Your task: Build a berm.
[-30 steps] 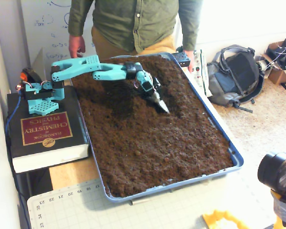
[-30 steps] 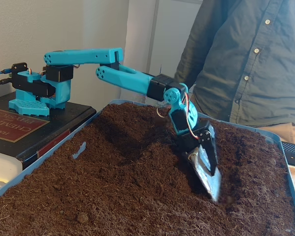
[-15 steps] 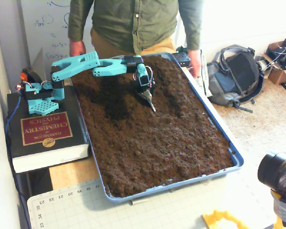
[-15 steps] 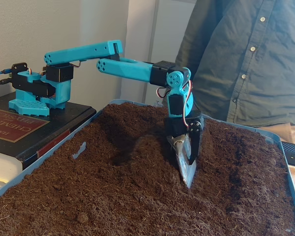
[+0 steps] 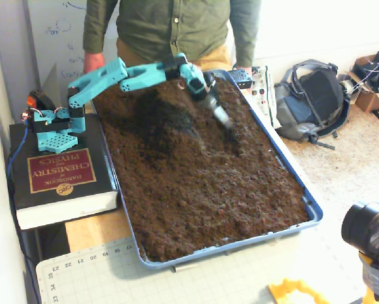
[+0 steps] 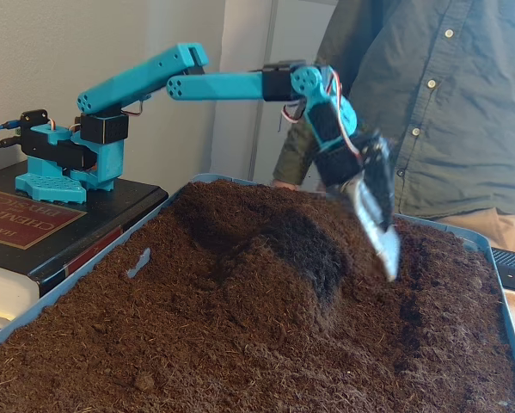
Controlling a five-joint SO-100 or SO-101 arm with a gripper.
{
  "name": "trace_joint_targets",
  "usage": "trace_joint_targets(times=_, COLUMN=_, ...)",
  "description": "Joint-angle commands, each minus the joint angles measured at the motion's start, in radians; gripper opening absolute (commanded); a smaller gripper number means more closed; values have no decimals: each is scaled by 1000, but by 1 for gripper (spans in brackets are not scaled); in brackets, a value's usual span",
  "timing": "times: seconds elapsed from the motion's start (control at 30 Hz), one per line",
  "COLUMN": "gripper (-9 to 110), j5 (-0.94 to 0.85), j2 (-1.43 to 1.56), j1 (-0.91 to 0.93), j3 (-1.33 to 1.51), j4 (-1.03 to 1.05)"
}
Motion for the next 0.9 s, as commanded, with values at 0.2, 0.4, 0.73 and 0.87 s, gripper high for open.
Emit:
trace_joint_targets(times=0.2, gripper=0, j5=-2, j2=81, j1=117, j3=-15, j4=-196)
trace_joint_targets(times=0.4, gripper=0, j5=-8, j2=34, j1=198, j3=-21, j4=-270)
trace_joint_targets(times=0.73, gripper=0, j5=-9, j2=-176, j1=209, j3=-3, j4=-621)
trace_joint_targets(times=0.87, gripper=0, j5=-11, j2=-255, j1=207, j3=-3, j4=-621)
